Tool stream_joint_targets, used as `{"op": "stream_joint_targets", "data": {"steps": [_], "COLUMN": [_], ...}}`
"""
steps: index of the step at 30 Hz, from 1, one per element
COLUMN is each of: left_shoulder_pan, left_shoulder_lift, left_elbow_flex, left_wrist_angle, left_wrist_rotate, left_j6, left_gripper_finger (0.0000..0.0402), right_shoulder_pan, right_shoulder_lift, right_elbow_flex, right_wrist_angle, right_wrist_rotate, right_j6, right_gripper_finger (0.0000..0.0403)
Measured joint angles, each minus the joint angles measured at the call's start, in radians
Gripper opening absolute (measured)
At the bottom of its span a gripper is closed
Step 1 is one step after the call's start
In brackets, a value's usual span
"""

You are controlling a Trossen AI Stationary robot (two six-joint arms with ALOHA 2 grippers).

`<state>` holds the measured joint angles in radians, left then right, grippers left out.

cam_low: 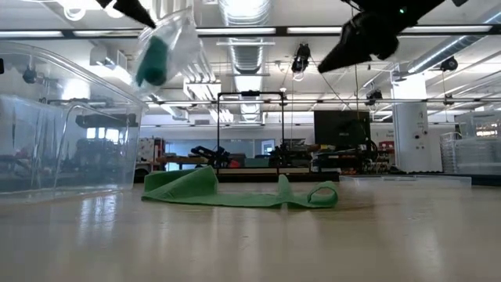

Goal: Roll bandage
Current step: Put the top zip bag with the rolled light green bandage into the transparent bin

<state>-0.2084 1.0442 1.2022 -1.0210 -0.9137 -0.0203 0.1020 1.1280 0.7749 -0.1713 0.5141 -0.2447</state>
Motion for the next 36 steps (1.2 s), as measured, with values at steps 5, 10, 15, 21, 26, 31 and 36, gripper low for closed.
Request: {"op": "stream_joint_targets", "data": {"steps": [5,10,15,21,26,31,36], "left_shoulder_pan": [0.031,0.084,0.101,0.083,0.087,0.087,0.086], "left_shoulder_lift": [-0.005,0.024,0.033,0.034,0.020,-0.022,-0.089], "left_elbow_flex": [0.047,0.191,0.239,0.237,0.233,0.207,0.083], "left_wrist_angle": [-0.125,-0.397,-0.557,-0.551,-0.550,-0.548,-0.551], "left_wrist_rotate": [0.031,0.173,0.528,0.709,0.834,1.061,1.058], "left_j6": [-0.119,-0.229,-0.315,-0.311,-0.308,-0.361,-0.442], "left_gripper_finger": [0.0000,0.0000,0.0000,0.0000,0.0000,0.0000,0.0000], "right_shoulder_pan": [0.000,0.000,0.000,0.000,0.000,0.000,0.000], "right_shoulder_lift": [0.012,0.013,0.013,0.013,0.013,0.013,0.026], "right_elbow_flex": [0.004,0.004,0.004,0.003,0.003,0.003,0.003], "right_wrist_angle": [0.145,0.161,0.162,0.162,0.158,0.148,0.147], "right_wrist_rotate": [-0.002,-0.001,-0.030,-0.045,-0.045,-0.046,-0.045], "right_j6": [-0.042,-0.019,0.042,0.049,0.055,0.073,0.072], "right_gripper_finger": [0.0174,0.0167,0.0160,0.0162,0.0158,0.0149,0.0140]}}
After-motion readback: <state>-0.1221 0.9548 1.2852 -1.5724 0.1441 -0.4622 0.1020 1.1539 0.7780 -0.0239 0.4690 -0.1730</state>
